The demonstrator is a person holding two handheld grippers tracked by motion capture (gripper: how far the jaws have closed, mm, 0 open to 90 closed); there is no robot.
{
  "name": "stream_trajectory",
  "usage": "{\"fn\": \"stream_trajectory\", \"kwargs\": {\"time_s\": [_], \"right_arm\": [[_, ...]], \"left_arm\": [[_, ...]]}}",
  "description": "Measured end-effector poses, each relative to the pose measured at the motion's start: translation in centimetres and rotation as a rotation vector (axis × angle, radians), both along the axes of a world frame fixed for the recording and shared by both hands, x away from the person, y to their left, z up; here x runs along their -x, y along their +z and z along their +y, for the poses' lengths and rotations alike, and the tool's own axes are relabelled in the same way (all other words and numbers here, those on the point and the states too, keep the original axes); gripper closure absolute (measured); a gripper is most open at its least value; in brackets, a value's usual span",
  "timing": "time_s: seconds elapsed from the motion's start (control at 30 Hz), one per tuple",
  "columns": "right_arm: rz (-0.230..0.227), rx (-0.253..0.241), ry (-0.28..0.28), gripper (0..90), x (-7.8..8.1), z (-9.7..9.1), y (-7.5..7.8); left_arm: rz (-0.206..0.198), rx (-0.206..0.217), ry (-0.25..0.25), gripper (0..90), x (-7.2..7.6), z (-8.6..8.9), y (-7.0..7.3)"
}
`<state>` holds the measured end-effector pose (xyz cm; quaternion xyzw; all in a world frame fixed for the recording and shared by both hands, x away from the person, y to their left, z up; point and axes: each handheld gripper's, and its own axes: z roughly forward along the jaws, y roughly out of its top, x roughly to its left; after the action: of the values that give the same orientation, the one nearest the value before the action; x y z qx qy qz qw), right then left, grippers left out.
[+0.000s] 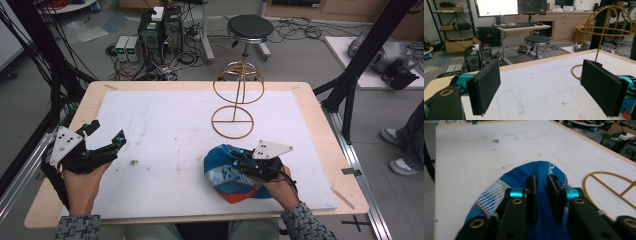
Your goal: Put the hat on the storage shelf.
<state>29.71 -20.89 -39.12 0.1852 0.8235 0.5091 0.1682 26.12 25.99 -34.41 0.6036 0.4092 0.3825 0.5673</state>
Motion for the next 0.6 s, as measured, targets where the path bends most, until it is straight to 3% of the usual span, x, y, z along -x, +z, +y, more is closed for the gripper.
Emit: {"fn": "stream_trajectory", "kwargs": {"time_s": [0.17,0.5,0.6], "right_arm": [[-0.017,-0.017,-0.012,88.4,0.2,-0.4,0.4],[-0.055,-0.114,-0.041,88.8,0.5,-1.7,1.6],[-0.062,-0.124,-0.049,88.7,0.6,-1.8,1.8]], "left_arm": [[-0.004,0.0,0.0,16.7,0.1,0.0,0.1],[-0.008,0.002,0.006,16.7,0.2,0.3,0.2],[-0.009,0.007,0.006,16.7,0.2,0.3,0.2]]}}
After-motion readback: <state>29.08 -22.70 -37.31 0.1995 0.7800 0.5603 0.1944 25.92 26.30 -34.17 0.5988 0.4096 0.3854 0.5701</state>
